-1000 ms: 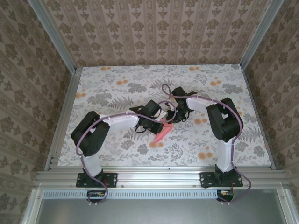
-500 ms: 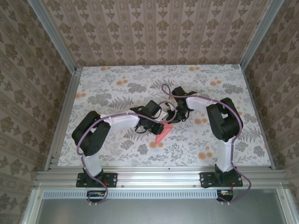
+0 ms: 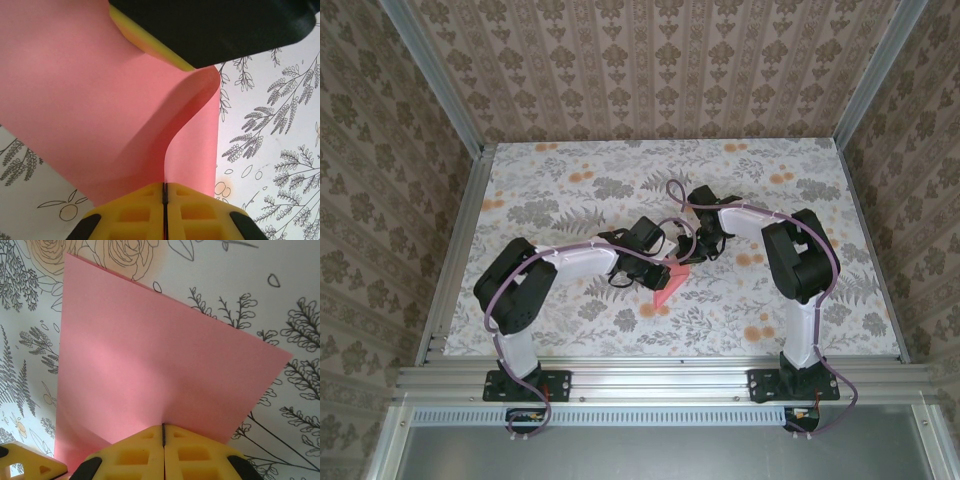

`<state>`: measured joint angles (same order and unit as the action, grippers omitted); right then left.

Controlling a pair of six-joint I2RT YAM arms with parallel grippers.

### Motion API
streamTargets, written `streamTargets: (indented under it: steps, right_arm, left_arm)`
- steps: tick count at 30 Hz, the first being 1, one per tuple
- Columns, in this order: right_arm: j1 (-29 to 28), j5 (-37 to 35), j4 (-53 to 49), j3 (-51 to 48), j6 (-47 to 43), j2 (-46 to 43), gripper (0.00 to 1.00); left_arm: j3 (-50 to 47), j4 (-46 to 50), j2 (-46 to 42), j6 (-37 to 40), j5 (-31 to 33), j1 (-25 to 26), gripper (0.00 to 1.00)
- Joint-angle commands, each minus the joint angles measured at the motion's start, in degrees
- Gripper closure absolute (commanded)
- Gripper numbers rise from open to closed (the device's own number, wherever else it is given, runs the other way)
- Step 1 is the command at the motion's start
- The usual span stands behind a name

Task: Fold a paper plane with a square sheet of paper (pick it up from the middle)
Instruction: Third fold the triangle at the center of the table.

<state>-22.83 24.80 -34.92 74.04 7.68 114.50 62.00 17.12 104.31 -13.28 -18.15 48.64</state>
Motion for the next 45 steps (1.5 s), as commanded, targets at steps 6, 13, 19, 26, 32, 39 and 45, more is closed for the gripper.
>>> streamTargets:
  steps: [6,13,19,26,32,39,45]
  right_arm:
    - [-0.3,-0.5,-0.8,-0.1,1.1,2.3,0.92]
    - [-0.3,-0.4,-0.7,-0.2,1.4,2.4,0.92]
    - [-0.4,-0.3,-0.7,-0.4,1.6,2.5,0.92]
    - [-0.3,-0.2,-0.7,-0.5,1.6,2.6,0.92]
    - [-0.4,0.0,-0.4,-0.5,2.1,2.5,0.91]
    - [0.4,3.8,2.6,-0.7,6.3,-1.1,0.86]
    - [4.0,3.6,7.4,-3.9,13.0,-9.2,0.81]
  left_arm:
    - [1.1,1.5,1.9,1.4,1.7,-0.5,0.91]
    - [0.1,0.5,1.9,1.0,2.1,-0.5,0.91]
    - [0.5,-0.2,2.4,1.4,1.3,-0.4,0.9]
    - [0.6,-0.5,2.5,2.2,0.9,-0.4,0.9]
    - [1.0,0.1,3.6,2.8,1.0,-0.4,0.9]
    - [0.6,0.5,4.4,3.2,0.9,-0.3,0.9]
    - [0.3,0.7,4.3,3.2,1.3,-0.4,0.91]
